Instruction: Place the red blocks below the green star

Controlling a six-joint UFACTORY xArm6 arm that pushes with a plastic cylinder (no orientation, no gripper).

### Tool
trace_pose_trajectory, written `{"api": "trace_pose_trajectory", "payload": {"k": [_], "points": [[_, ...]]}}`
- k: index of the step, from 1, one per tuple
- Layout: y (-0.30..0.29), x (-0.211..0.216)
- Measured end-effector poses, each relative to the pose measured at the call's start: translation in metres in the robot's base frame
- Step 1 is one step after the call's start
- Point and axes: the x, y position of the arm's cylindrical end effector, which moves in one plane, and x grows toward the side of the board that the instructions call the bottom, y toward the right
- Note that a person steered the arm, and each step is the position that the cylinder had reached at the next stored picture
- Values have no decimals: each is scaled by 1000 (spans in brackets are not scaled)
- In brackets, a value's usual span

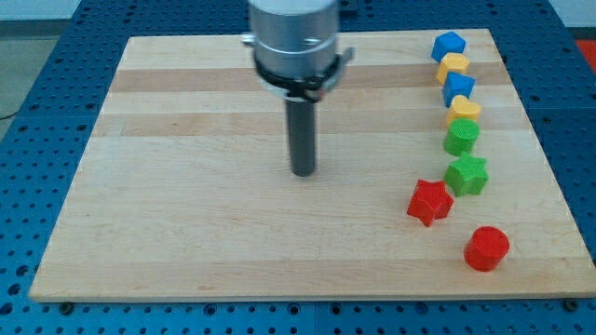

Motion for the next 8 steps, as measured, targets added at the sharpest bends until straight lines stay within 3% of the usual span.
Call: {"api": "trace_pose_trajectory", "payload": {"k": [2, 5, 8], "points": [[58, 32], [98, 60], [137, 60]]}}
